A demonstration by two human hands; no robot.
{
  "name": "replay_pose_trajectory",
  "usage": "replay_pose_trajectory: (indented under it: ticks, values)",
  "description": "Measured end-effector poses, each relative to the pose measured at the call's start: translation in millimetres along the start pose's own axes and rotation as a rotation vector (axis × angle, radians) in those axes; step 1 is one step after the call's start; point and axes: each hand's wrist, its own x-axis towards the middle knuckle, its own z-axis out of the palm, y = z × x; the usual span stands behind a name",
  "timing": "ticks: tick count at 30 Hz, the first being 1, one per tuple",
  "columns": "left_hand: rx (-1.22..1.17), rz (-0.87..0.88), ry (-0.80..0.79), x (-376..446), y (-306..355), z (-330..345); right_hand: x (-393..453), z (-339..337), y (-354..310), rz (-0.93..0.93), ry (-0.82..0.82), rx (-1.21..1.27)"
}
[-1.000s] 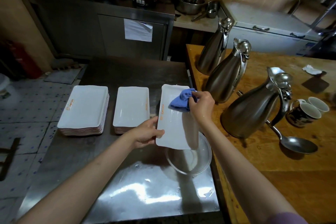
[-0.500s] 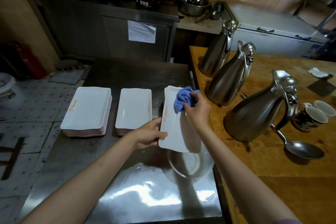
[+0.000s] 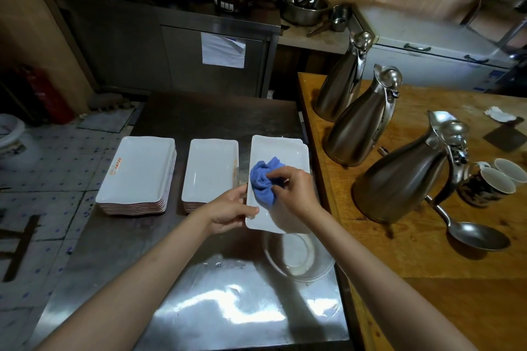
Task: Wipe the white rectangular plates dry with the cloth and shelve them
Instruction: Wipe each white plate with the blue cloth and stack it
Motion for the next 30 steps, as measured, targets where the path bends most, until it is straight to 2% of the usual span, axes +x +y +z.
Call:
replay_pose_trajectory:
  ticks: [4,14,30]
  values:
    - [-0.003,0.009,0.015,2,-2,-6,-7,2,6,-0.034,-0.085,-0.173]
    - [-0.074,0.031,0.061,1,-8,-13,-33,-3,9,-0.138,-0.198,-0.268]
    - [-0.051,-0.002,0.091,0,-10,-17,-34,-18,25,-0.322,-0.216,-0.458]
